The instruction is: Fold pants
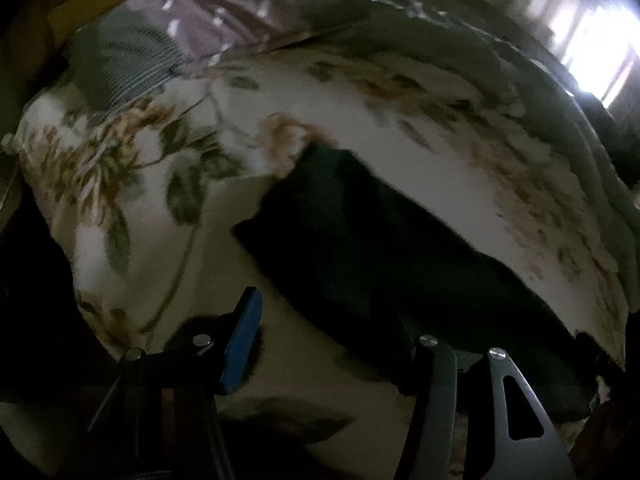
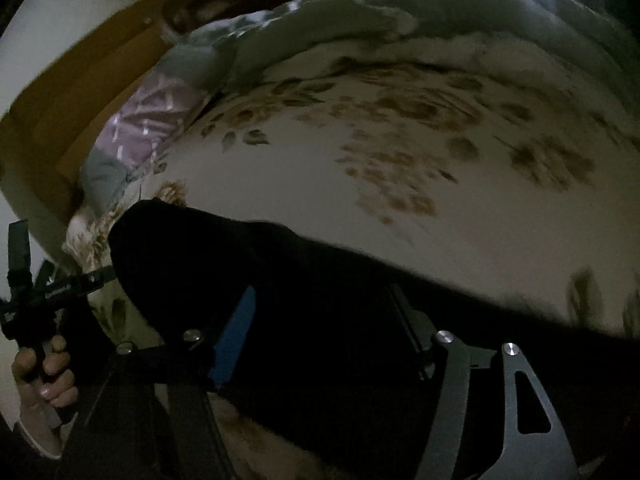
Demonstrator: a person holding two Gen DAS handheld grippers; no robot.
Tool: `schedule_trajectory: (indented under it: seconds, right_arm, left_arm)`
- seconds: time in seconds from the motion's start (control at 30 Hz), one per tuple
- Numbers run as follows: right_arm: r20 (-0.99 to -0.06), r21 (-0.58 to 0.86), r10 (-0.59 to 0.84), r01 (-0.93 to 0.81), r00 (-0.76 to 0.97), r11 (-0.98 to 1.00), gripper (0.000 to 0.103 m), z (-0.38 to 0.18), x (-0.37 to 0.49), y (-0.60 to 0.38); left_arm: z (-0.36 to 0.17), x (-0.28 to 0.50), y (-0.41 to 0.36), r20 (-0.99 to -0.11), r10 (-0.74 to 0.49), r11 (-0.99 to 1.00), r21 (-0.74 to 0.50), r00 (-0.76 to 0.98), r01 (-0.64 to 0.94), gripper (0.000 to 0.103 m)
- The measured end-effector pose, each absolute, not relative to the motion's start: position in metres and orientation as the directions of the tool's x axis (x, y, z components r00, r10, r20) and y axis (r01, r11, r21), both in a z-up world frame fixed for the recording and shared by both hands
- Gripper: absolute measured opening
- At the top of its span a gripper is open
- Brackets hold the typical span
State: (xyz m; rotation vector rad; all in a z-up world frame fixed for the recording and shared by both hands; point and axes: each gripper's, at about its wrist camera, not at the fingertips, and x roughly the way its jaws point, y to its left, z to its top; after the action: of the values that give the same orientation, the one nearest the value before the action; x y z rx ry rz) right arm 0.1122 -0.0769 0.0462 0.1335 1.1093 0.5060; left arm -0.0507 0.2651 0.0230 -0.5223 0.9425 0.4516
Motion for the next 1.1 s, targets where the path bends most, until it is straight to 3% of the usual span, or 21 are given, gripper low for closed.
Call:
schedule_trajectory:
  seconds: [0.13, 1.1]
  right_arm:
    - [-0.819, 0.374, 0.444, -0.248, 0.363, 0.894, 0.067, 0.049, 0.088, -0.114]
    - [-0.815, 0.473, 0.269, 0.323, 0.512, 0.82, 0.068, 0.028, -0.006, -0.311]
  left_arm:
    - [0.035, -0.036, 0.237, -0.838, 0.103, 0.829, -0.225, 0.535, -0.512, 0.062]
    - [0.045, 0.055, -0.026, -0.885, -0.164, 0.986, -0.16, 0.435, 0.046, 0.069]
